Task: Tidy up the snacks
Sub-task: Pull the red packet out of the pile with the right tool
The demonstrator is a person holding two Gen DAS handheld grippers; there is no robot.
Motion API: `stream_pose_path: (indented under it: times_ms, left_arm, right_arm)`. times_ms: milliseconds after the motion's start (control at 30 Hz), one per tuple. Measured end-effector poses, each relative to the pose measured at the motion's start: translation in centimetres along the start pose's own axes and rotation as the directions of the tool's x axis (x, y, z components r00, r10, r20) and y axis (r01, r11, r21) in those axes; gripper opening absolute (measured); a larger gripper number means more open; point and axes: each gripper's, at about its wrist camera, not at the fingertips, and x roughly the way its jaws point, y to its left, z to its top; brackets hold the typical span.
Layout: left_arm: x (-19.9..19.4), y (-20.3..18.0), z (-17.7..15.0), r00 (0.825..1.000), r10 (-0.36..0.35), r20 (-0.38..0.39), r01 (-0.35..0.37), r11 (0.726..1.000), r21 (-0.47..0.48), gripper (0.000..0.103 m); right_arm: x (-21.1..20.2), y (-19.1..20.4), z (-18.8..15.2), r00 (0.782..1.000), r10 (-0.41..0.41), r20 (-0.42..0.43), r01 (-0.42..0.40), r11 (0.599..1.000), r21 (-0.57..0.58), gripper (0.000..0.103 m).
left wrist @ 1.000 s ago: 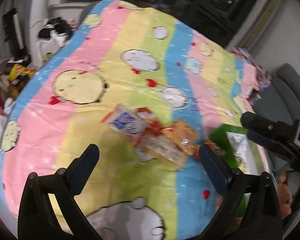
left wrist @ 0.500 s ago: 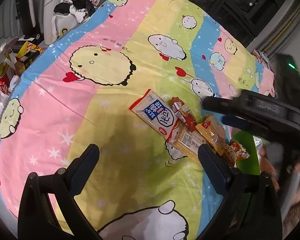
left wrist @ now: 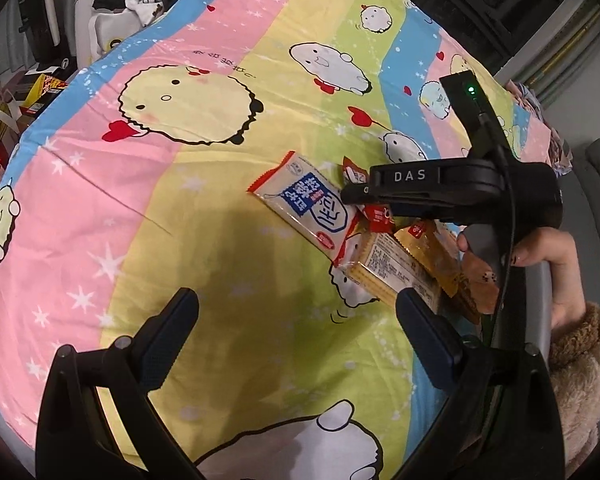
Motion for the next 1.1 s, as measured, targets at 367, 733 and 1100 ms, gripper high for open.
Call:
stream_pose_path:
  times_ms: [367, 733, 1100]
  left_arm:
    - [-0.9, -1.1, -0.5, 1.0, 0.013, 0.013, -0.013, 1.0, 0.018, 0.099]
    - [-1.7, -1.9, -1.6, 0.999, 0.029, 0.018, -0.029, 0.999, 0.033, 0.098]
    - [-0.4, -2.2, -3.1, 0.998, 0.055, -0.025, -0.053, 0.997, 0.056, 0.092]
  right_arm:
    - [-6.8, 0.9, -3.3, 0.974, 0.146, 0.171, -0.15, 0.989, 0.012, 0.052]
    - [-10.3, -0.2, -12.1, 0.966, 0.106, 0.234, -0.128, 0.989, 0.08, 0.052]
    - [-6.1, -2.2, -17.0, 0.993, 0.035, 0.116, -0.058, 0.978, 0.2, 0.052]
